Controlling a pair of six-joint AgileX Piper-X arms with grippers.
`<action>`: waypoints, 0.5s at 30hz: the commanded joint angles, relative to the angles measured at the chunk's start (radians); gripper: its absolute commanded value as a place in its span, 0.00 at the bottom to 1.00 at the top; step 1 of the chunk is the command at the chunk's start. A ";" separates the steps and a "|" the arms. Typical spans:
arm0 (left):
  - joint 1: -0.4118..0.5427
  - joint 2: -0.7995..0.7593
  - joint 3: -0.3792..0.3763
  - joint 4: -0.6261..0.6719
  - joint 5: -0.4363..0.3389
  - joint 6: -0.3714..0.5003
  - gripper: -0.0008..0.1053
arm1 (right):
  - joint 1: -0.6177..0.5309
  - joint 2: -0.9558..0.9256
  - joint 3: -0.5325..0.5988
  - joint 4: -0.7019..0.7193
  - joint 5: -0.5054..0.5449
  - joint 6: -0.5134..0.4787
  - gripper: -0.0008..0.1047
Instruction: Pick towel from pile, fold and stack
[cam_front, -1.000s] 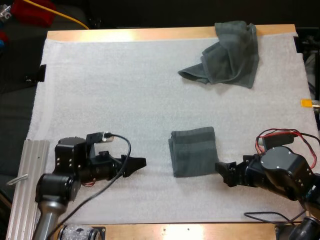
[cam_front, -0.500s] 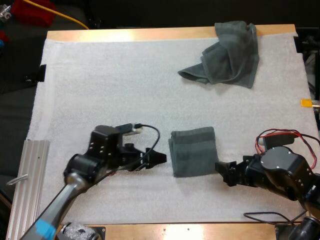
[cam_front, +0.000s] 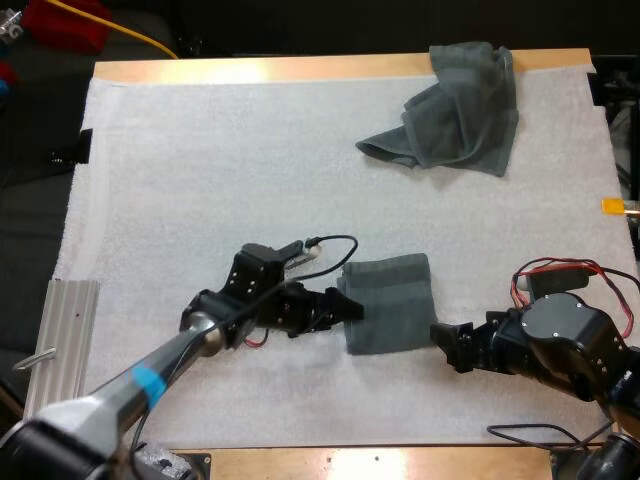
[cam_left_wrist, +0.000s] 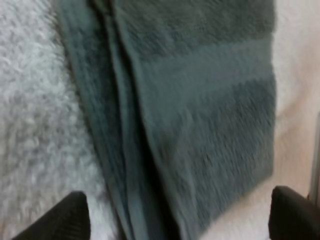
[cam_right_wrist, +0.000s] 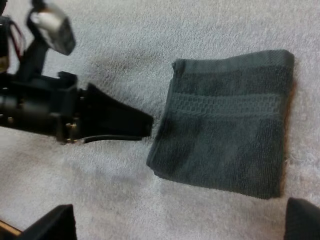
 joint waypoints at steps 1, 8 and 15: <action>-0.005 0.017 -0.020 -0.023 0.004 -0.013 0.68 | -0.002 -0.005 -0.007 0.006 0.000 0.003 0.76; -0.005 0.112 -0.083 -0.023 0.006 -0.013 0.67 | -0.002 -0.005 -0.007 0.006 0.000 0.003 0.76; -0.007 0.174 -0.120 -0.013 0.015 -0.029 0.66 | -0.002 -0.005 -0.007 0.006 0.000 0.003 0.76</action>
